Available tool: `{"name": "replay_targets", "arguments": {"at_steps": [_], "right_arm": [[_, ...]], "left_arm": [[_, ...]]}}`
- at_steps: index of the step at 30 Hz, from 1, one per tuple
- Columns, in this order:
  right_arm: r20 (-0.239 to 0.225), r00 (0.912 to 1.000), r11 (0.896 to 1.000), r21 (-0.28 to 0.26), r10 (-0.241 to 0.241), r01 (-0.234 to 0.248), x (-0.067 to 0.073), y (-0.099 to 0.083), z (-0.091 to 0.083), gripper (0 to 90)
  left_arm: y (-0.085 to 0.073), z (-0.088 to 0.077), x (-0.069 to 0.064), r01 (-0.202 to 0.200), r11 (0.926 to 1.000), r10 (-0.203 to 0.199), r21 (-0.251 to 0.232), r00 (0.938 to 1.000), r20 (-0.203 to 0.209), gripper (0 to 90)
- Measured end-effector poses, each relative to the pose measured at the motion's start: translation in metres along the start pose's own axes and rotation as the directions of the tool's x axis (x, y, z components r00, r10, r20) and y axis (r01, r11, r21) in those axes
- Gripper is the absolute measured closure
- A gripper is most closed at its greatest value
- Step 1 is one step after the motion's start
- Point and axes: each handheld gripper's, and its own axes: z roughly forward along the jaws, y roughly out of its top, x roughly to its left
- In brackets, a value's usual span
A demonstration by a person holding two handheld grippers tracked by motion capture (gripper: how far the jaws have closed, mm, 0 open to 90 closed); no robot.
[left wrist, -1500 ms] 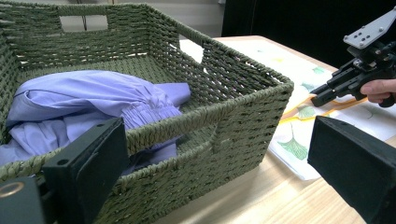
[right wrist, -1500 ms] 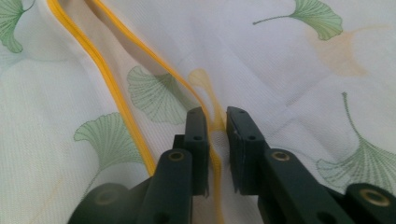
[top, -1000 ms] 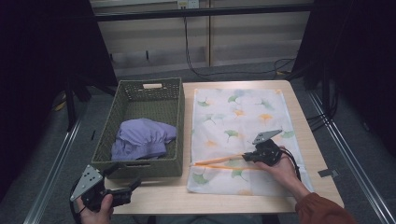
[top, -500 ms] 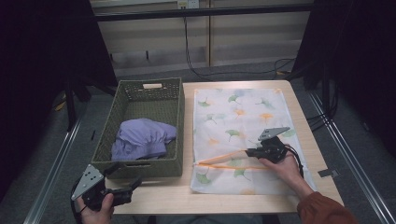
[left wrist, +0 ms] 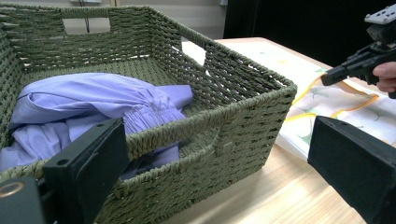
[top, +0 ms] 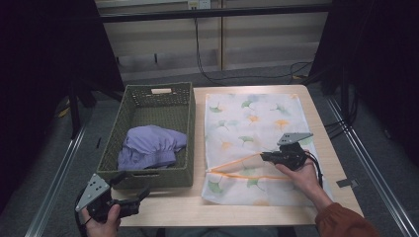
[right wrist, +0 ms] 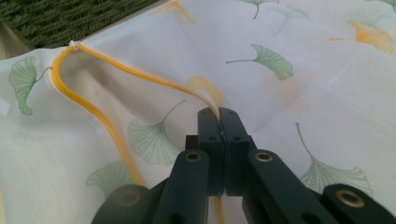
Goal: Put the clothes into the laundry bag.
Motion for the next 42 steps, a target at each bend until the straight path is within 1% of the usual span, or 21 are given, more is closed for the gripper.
{"name": "replay_targets", "arguments": {"at_steps": [4,7,9,10,11,12,13,14,15,16,19,21,24,33,34,35,38,41,42], "right_arm": [[0.002,1.0000,1.000,-0.022,0.004,-0.004,-0.001,0.003,-0.003,89.5],[0.003,1.0000,0.999,-0.036,0.006,-0.006,-0.001,0.005,-0.005,89.5],[0.006,0.9999,0.999,-0.048,0.010,-0.010,-0.002,0.006,-0.007,89.5],[0.004,0.9999,0.998,-0.054,0.012,-0.011,-0.002,0.007,-0.008,89.5],[0.013,0.9998,0.998,-0.062,0.016,-0.015,-0.003,0.008,-0.009,89.5],[0.005,0.9998,0.997,-0.070,0.019,-0.019,-0.003,0.008,-0.010,89.5],[0.005,0.9998,0.997,-0.070,0.019,-0.019,-0.003,0.008,-0.010,89.5],[0.012,0.9997,0.997,-0.080,0.022,-0.021,-0.004,0.010,-0.012,89.5],[0.013,0.9997,0.996,-0.083,0.023,-0.022,-0.004,0.011,-0.012,89.5],[0.010,0.9996,0.996,-0.089,0.025,-0.024,-0.004,0.011,-0.013,89.5],[0.009,0.9997,0.995,-0.098,0.024,-0.023,-0.003,0.015,-0.014,89.5],[0.008,0.9997,0.994,-0.104,0.021,-0.020,-0.003,0.017,-0.014,89.5],[0.007,0.9998,0.992,-0.128,0.017,-0.016,-0.003,0.023,-0.016,89.5],[0.009,0.9998,0.990,-0.142,0.018,-0.016,-0.004,0.030,-0.019,89.6],[0.012,0.9997,0.987,-0.156,0.022,-0.020,-0.005,0.033,-0.021,89.6],[0.014,0.9996,0.986,-0.163,0.023,-0.020,-0.006,0.035,-0.021,89.6],[0.013,0.9997,0.984,-0.178,0.022,-0.019,-0.005,0.040,-0.024,89.6],[0.013,0.9997,0.981,-0.191,0.022,-0.019,-0.005,0.043,-0.026,89.6],[0.017,0.9996,0.981,-0.194,0.022,-0.018,-0.006,0.044,-0.027,89.6]], "left_arm": [[0.000,0.000,0.000,0.009,0.9999,-0.009,-0.005,1.0000,-0.001,4.6],[0.000,-0.001,0.000,0.005,1.0000,-0.005,-0.003,1.0000,-0.003,4.7],[0.000,-0.001,0.000,0.005,1.0000,-0.005,-0.006,1.0000,0.007,4.7],[0.000,-0.001,0.000,0.004,1.0000,-0.004,-0.005,1.0000,0.006,4.7],[0.000,-0.001,0.000,0.004,1.0000,-0.004,-0.005,1.0000,0.006,4.7],[0.000,-0.001,0.000,0.002,1.0000,-0.002,-0.002,1.0000,-0.004,4.6],[0.000,-0.001,0.000,0.002,1.0000,-0.002,-0.002,1.0000,-0.004,4.7],[0.000,-0.001,0.000,0.002,1.0000,-0.002,-0.003,1.0000,-0.004,4.7],[-0.001,-0.002,0.000,0.003,1.0000,-0.003,-0.004,1.0000,-0.007,4.7],[-0.001,-0.001,0.000,0.012,0.9999,-0.012,-0.011,0.9999,0.000,4.6],[-0.001,-0.002,0.000,0.011,0.9999,-0.011,-0.012,0.9999,-0.003,4.7],[-0.001,-0.002,0.000,0.004,1.0000,-0.004,-0.006,1.0000,-0.003,4.7],[-0.001,-0.002,0.000,0.007,0.9999,-0.007,-0.007,1.0000,-0.002,4.7],[-0.001,-0.002,0.001,0.005,0.9999,-0.005,-0.010,1.0000,-0.002,4.6],[-0.001,-0.003,0.000,0.001,0.9999,-0.001,-0.011,1.0000,-0.004,4.4],[0.000,-0.003,0.000,0.000,0.9997,0.000,-0.025,1.0000,0.001,4.4],[-0.001,-0.003,0.000,0.007,0.9996,-0.007,-0.027,1.0000,0.003,4.3],[0.000,-0.004,0.000,0.002,0.9997,-0.002,-0.026,1.0000,0.006,4.3],[0.000,-0.003,-0.001,0.001,0.9997,-0.001,-0.025,1.0000,0.000,4.4]]}}
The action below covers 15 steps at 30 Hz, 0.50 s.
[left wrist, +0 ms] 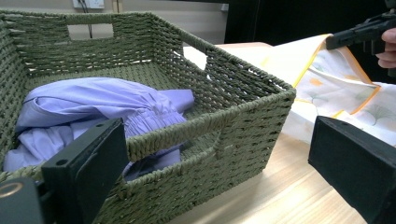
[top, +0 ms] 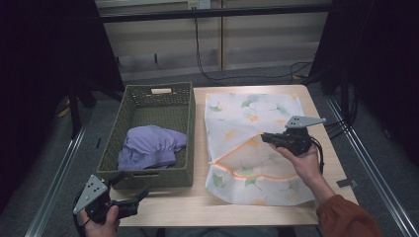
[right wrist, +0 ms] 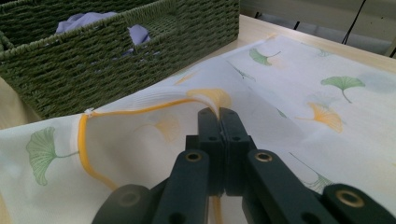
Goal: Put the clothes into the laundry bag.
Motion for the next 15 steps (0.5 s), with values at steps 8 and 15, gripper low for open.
{"name": "replay_targets", "arguments": {"at_steps": [8,15], "right_arm": [[-0.006,1.0000,0.999,-0.036,0.007,-0.007,-0.001,0.011,-0.001,89.6],[-0.004,0.9999,0.998,-0.064,0.015,-0.016,-0.001,0.020,0.000,89.6]], "left_arm": [[0.001,0.001,0.001,0.018,0.9998,-0.018,0.003,0.9998,-0.003,4.8],[0.002,0.002,0.000,0.032,0.9995,-0.032,-0.004,0.9993,-0.020,6.0]]}}
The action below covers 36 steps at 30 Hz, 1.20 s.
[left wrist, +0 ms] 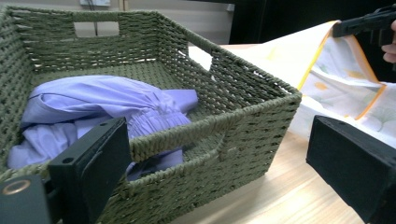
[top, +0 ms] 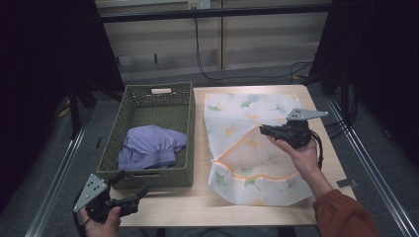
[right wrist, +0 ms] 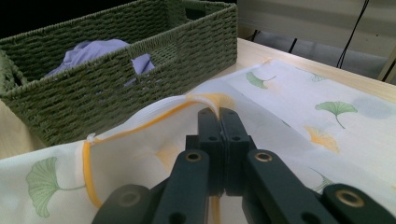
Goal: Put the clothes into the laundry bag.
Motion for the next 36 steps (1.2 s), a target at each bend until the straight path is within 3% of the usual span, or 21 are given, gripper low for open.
{"name": "replay_targets", "arguments": {"at_steps": [10,12,20,31,36], "right_arm": [[-0.002,1.0000,0.999,-0.031,0.009,-0.009,-0.003,0.008,0.001,89.6],[-0.003,1.0000,0.999,-0.040,0.007,-0.007,-0.003,0.009,0.002,89.6],[-0.005,1.0000,1.000,-0.017,-0.004,0.004,0.000,0.006,0.006,89.6],[-0.008,1.0000,1.000,-0.013,0.001,-0.001,-0.002,0.005,0.005,89.6],[-0.009,1.0000,1.000,-0.011,-0.001,0.001,-0.002,0.005,0.004,89.6]], "left_arm": [[0.009,0.003,0.000,-0.017,0.9999,0.017,0.005,0.9998,-0.008,10.0],[0.014,0.006,0.000,-0.035,0.9990,0.036,0.027,0.9993,-0.006,12.3],[0.035,0.022,0.011,-0.049,0.9925,0.048,0.112,0.9988,0.010,15.4],[0.058,0.040,0.027,-0.063,0.9829,0.063,0.173,0.9980,0.003,24.0],[0.064,0.044,0.031,-0.046,0.9823,0.048,0.182,0.9988,-0.008,21.3]]}}
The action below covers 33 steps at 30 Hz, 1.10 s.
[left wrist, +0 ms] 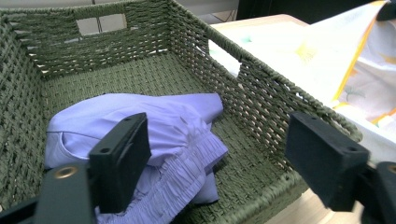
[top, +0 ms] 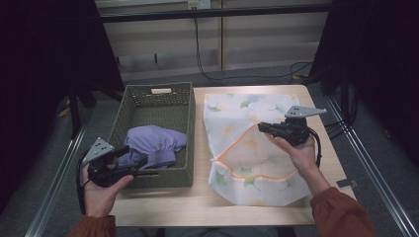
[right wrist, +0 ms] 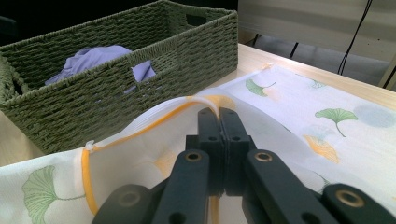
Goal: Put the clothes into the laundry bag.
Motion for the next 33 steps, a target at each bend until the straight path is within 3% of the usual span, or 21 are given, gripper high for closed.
{"name": "replay_targets", "arguments": {"at_steps": [6,9,13,18,22,23,24,26,28,29,30,31,33], "right_arm": [[-0.001,1.0000,1.000,-0.002,0.008,-0.008,0.000,-0.001,0.001,89.6],[-0.014,0.9999,1.000,0.002,-0.007,0.007,0.002,0.001,0.002,89.7],[-0.005,1.0000,1.000,0.004,-0.003,0.003,0.001,0.000,0.002,89.7],[-0.014,0.9999,1.000,0.006,0.001,-0.001,0.001,-0.001,0.003,89.7],[-0.017,0.9999,1.000,0.013,0.000,0.000,0.001,-0.002,0.004,89.7],[-0.017,0.9999,1.000,0.013,0.000,0.000,0.001,-0.002,0.004,89.7],[-0.014,0.9999,1.000,0.013,0.001,-0.001,0.001,-0.002,0.004,89.7],[-0.014,0.9999,1.000,0.012,0.000,0.000,0.001,-0.002,0.003,89.7],[-0.014,0.9999,1.000,0.009,0.000,0.000,0.001,-0.002,0.003,89.7],[-0.013,0.9999,1.000,0.010,-0.002,0.002,0.000,-0.002,0.003,89.7],[-0.013,0.9999,1.000,0.010,-0.002,0.002,0.000,-0.002,0.003,89.7],[-0.011,0.9999,1.000,0.011,-0.002,0.002,0.000,-0.002,0.003,89.7],[-0.015,0.9999,1.000,0.013,-0.001,0.001,0.001,-0.002,0.004,89.7]], "left_arm": [[0.014,0.003,0.003,-0.021,0.9998,0.021,0.009,0.9998,0.000,21.3],[0.023,0.014,0.010,-0.006,0.9985,0.006,0.055,1.0000,-0.004,15.2],[0.028,0.020,0.008,-0.064,0.9950,0.064,0.077,0.9979,0.007,12.9],[0.038,0.038,0.016,-0.035,0.9926,0.035,0.116,0.9994,0.009,13.5],[0.044,0.058,0.023,-0.044,0.9804,0.042,0.192,0.9990,0.014,14.2],[0.044,0.058,0.023,-0.044,0.9804,0.042,0.192,0.9990,0.014,13.6],[0.046,0.066,0.025,-0.050,0.9724,0.049,0.228,0.9987,0.010,12.8],[0.046,0.069,0.026,-0.063,0.9689,0.062,0.239,0.9980,0.009,12.8],[0.046,0.075,0.028,-0.069,0.9617,0.071,0.265,0.9975,0.004,12.2],[0.046,0.082,0.029,-0.071,0.9545,0.070,0.289,0.9974,0.014,11.8],[0.046,0.082,0.029,-0.071,0.9545,0.070,0.289,0.9974,0.014,11.5],[0.046,0.085,0.031,-0.072,0.9478,0.071,0.311,0.9974,0.015,11.5],[0.043,0.093,0.035,-0.056,0.9453,0.057,0.321,0.9984,0.006,10.1]]}}
